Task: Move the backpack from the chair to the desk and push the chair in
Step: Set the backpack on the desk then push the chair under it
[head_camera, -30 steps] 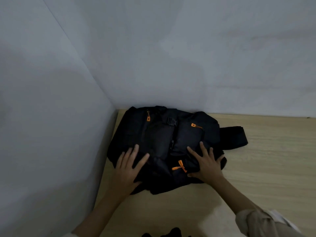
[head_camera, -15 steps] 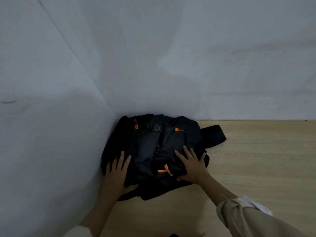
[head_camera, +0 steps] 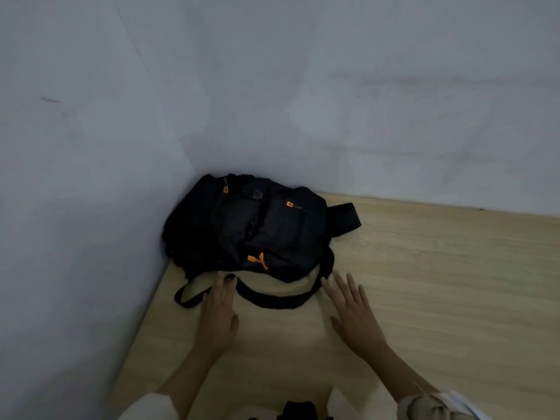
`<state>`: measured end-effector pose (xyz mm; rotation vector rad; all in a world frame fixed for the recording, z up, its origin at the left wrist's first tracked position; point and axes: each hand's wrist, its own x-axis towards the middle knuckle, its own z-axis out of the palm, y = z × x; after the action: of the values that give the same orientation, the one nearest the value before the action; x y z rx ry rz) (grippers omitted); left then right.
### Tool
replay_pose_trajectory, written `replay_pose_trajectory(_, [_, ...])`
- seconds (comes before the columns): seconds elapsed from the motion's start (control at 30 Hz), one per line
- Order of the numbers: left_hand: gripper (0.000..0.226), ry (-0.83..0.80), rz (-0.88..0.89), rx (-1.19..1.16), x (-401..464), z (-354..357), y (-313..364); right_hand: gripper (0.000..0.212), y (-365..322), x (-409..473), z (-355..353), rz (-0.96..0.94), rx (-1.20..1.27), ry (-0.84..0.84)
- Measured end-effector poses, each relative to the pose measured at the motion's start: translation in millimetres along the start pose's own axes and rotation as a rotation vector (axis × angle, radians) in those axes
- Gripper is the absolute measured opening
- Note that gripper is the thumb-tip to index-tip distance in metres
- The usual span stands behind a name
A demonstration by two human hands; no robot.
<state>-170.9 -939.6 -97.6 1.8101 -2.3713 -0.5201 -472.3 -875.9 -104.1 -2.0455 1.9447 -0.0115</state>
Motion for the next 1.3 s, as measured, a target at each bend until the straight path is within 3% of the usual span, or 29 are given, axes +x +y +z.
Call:
replay_pose_trajectory(0.23, [0.071,0.035,-0.086,0.036,-51,31,77,0.086,52,-56,-17,-0.064,0.030,-0.031])
replay_pose_trajectory(0.33, [0.073,0.064,-0.220,-0.038,-93,55,132,0.083,93,-92,-28,-0.146,0.018,-0.047])
replay_pose_trajectory(0.57, [0.073,0.069,-0.289,-0.119,-172,103,218,0.077,146,-154,-36,-0.182,0.061,-0.087])
replay_pose_trajectory(0.9, [0.073,0.100,-0.376,-0.143,-246,116,255,0.074,159,-213,-23,-0.194,0.109,-0.070])
replay_pose_trajectory(1.1, [0.072,0.150,-0.337,-0.115,-312,128,263,0.074,162,-264,-13,-0.177,0.108,-0.056])
replay_pose_trajectory(1.23, [0.066,0.171,-0.350,-0.130,-361,140,274,0.071,152,-316,0,-0.177,0.181,-0.008])
replay_pose_trajectory(1.3, [0.065,0.105,-0.353,-0.096,-408,145,285,0.070,137,-369,16,-0.155,0.212,-0.011])
